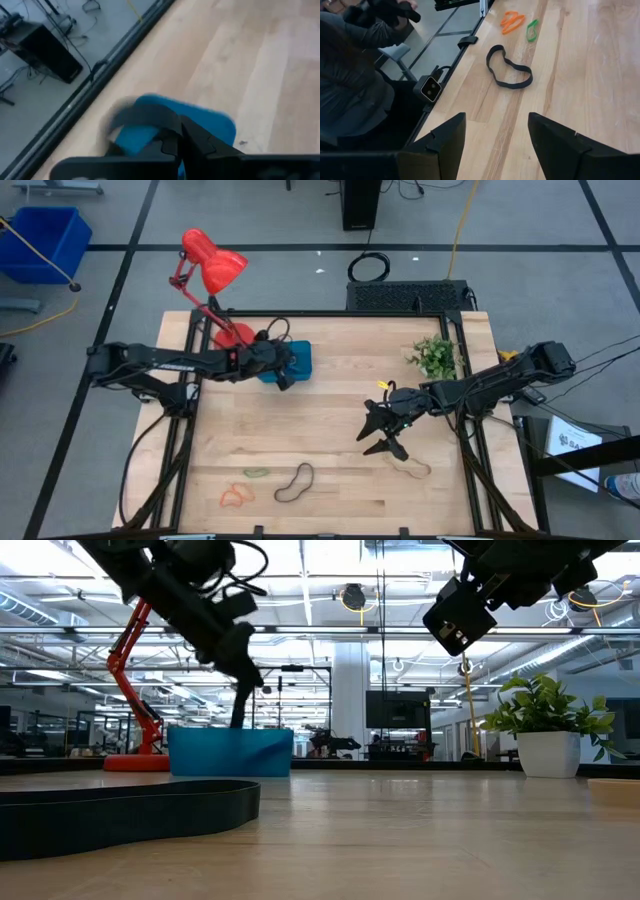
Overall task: Pick and place rubber bands into bin
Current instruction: Put the black rubber band into the blue bin
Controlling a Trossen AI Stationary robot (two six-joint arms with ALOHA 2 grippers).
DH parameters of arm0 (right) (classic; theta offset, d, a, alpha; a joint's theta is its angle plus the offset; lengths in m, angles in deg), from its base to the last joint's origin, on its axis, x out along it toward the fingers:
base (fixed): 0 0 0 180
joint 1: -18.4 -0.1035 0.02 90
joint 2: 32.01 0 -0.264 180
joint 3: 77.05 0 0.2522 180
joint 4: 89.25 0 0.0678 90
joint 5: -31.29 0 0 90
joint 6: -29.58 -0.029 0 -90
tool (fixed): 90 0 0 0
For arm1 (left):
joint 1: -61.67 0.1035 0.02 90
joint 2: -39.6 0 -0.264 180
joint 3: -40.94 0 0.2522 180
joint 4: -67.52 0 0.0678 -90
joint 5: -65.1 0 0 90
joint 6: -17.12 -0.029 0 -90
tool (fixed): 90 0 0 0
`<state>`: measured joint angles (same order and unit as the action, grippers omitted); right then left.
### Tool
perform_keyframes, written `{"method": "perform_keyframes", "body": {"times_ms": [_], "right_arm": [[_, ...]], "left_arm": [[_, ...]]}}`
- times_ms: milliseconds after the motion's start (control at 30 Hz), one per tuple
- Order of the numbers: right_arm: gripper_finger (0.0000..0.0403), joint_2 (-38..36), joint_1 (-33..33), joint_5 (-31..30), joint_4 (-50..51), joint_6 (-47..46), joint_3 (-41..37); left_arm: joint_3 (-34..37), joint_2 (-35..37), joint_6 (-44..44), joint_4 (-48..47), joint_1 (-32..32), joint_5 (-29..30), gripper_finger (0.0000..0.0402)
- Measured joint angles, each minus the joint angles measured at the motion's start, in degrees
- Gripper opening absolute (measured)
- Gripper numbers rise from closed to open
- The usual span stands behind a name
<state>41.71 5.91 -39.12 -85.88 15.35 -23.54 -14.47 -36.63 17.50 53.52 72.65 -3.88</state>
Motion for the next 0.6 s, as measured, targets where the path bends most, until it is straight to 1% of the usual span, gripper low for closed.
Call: {"method": "perform_keyframes", "body": {"times_ms": [67, 133, 200, 333, 400, 500, 600], "right_arm": [[0.0208, 0.0, 0.0, -0.01, -0.5, -0.05, -0.33], [0.0208, 0.0, 0.0, 0.01, -1.39, -0.05, -1.15], [0.0208, 0.0, 0.0, -0.07, -1.84, -0.06, -2.01], [0.0208, 0.0, 0.0, -0.33, -1.79, -1.47, -3.63], [0.0208, 0.0, 0.0, -1.87, -1.79, -2.42, -4.28], [0.0208, 0.0, 0.0, -4.79, -1.79, -3.24, -5.3], [0.0208, 0.0, 0.04, -5.96, -1.77, -3.29, -6.09]], "left_arm": [[-0.19, -2.13, 0.2, 1.37, 0.2, 0.02, 0.0006], [-0.05, -3.79, 0.97, 0.1, 0.53, 0.0, 0.0011], [-0.08, -5.84, 1.78, 1.02, 0.64, -0.09, 0.0016], [-0.05, -9.34, 2.84, 0.98, 0.64, -0.2, 0.0006], [-0.11, -10.87, 3.49, 1.46, 0.64, -0.9, 0.0007], [-0.1, -12.57, 4.67, 2.05, 0.64, -3.02, 0.0019], [-0.09, -13.82, 4.81, 2.07, 0.64, -5.19, 0.0018]]}}
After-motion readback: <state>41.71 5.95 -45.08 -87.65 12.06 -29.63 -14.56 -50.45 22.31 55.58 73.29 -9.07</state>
